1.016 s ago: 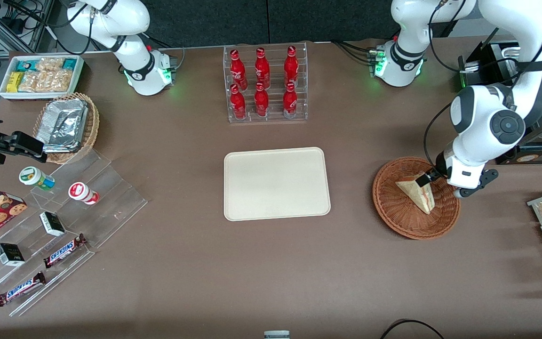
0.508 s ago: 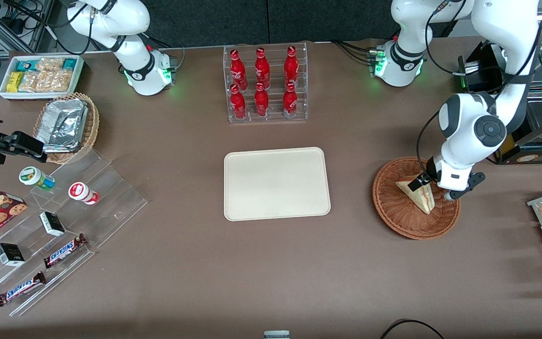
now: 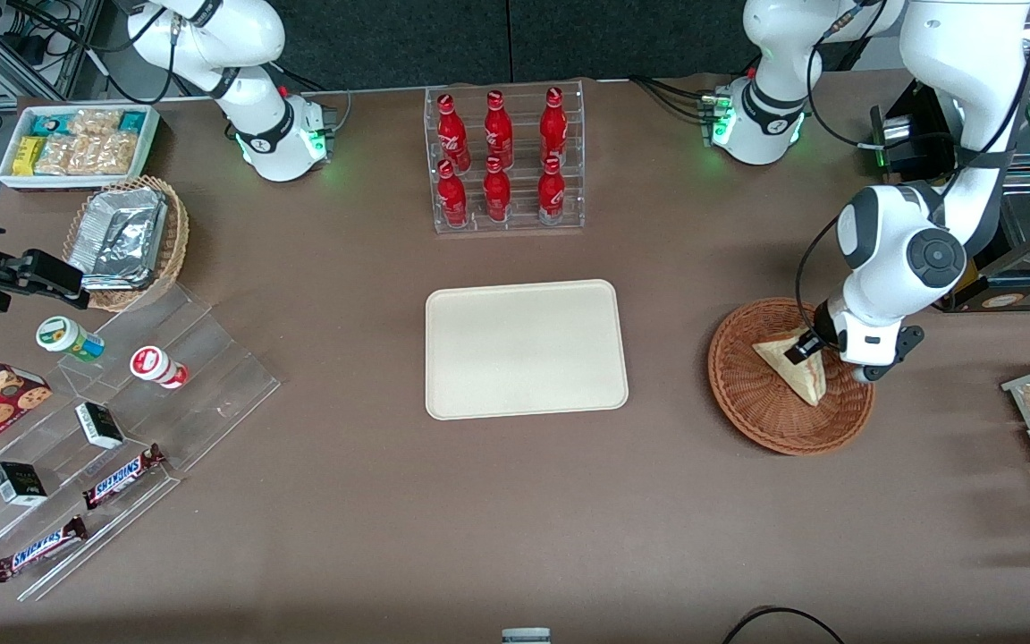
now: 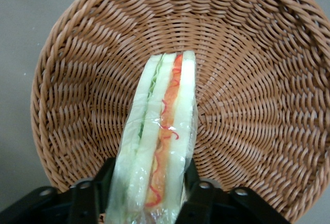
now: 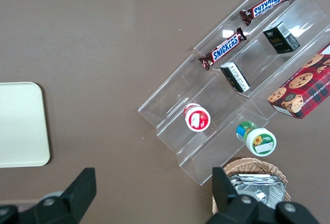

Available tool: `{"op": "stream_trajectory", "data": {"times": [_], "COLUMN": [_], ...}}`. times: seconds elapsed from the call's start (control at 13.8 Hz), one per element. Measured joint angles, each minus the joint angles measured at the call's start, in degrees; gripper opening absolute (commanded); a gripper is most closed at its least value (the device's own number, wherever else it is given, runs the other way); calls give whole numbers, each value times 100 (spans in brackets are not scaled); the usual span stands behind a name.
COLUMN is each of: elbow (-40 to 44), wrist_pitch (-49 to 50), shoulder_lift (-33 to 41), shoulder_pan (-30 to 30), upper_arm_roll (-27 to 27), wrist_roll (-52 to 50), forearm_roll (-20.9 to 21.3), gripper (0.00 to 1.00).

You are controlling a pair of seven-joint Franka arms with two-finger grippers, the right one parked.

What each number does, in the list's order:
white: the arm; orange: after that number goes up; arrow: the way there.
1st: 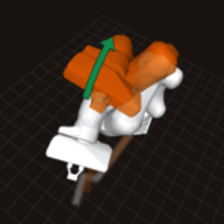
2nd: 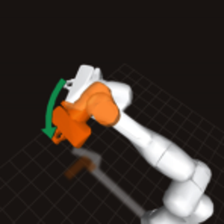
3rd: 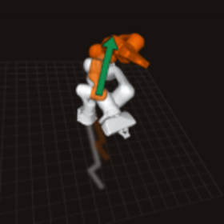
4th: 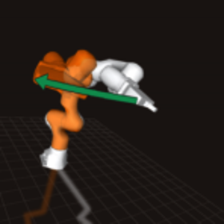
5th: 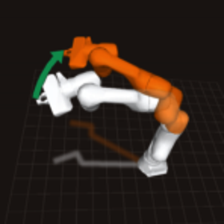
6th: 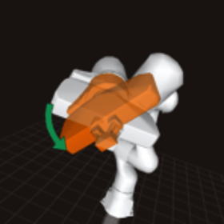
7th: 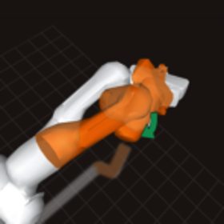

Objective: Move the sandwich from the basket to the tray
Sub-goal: 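Close the left gripper on the sandwich and lift it, then carry the sandwich with the left gripper over the cream tray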

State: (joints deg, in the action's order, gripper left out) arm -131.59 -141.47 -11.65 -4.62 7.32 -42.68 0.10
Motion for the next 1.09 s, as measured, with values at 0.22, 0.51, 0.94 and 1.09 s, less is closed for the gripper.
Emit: {"op": "stream_trajectory", "data": {"times": [0.22, 0.51, 0.94, 1.09], "elbow": [8, 366, 1629, 1829], "wrist_pitch": [-6, 379, 2128, 2313], "shoulder_lift": [0, -2, 15, 22], "shoulder_pan": [0, 24, 802, 1278], "upper_arm_roll": [8, 47, 105, 127], "wrist_roll": [-145, -158, 243, 445], "forearm_roll": [-9, -9, 17, 18], "gripper": [0, 0, 0, 0]}}
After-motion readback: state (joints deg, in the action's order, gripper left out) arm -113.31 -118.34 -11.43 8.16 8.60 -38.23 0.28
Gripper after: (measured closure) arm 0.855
